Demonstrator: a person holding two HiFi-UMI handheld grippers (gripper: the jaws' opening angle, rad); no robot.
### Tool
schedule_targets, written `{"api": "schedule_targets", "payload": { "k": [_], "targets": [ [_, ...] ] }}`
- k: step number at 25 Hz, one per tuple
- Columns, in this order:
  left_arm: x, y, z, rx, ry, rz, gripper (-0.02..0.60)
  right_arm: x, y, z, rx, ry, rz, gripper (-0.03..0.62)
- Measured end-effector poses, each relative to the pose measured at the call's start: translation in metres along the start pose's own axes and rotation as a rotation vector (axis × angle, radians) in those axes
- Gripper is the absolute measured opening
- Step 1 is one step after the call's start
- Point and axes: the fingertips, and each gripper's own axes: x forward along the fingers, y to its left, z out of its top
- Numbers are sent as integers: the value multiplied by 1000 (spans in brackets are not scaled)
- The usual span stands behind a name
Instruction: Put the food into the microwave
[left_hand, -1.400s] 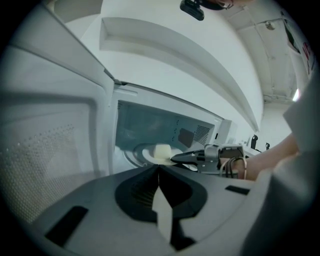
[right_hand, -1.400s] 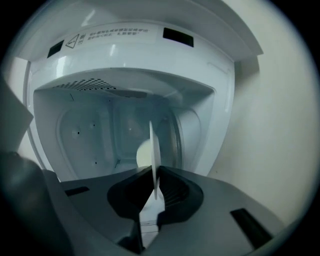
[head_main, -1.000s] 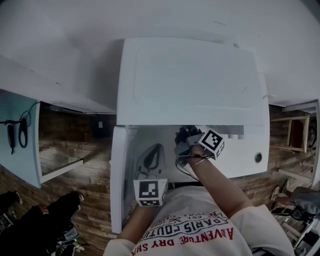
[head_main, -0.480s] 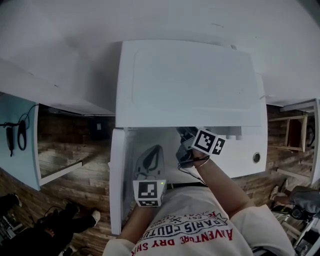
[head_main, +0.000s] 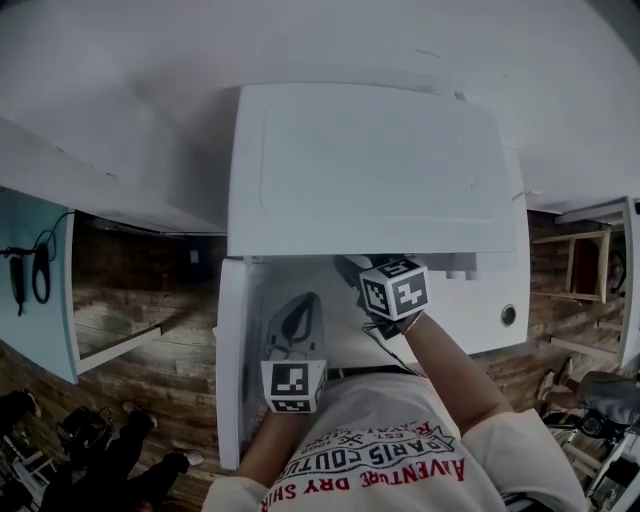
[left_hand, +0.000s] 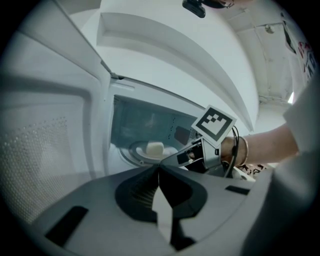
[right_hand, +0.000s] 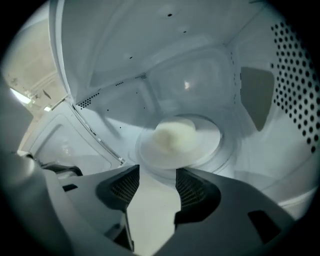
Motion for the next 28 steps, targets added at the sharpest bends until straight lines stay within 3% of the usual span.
{"api": "schedule_targets", "payload": {
  "k": [4, 7, 12, 14, 16, 23, 28],
  "targets": [
    [-1, 2, 0, -7, 2, 5, 6, -2, -1, -7, -175, 108, -93, 230],
    [-2, 3, -2, -17, 6, 9, 8, -5, 1, -11, -312, 187, -132, 178],
    [-1, 3, 0, -20, -2, 8, 8, -8, -1, -7, -357, 197, -148, 163],
    [-2, 3, 0, -17, -5, 5, 8, -12, 0, -6, -319, 168, -156, 119],
    [-2, 2, 2, -12, -6, 6, 6, -20, 2, -1, -282, 106, -183, 31],
    [-10, -11, 18, -14, -33, 0, 6, -59, 25, 1, -220, -57, -177, 12],
    [-19, -21, 40, 49, -94, -3, 8, -93, 45, 8, -213, -197, -146, 11]
  ]
}}
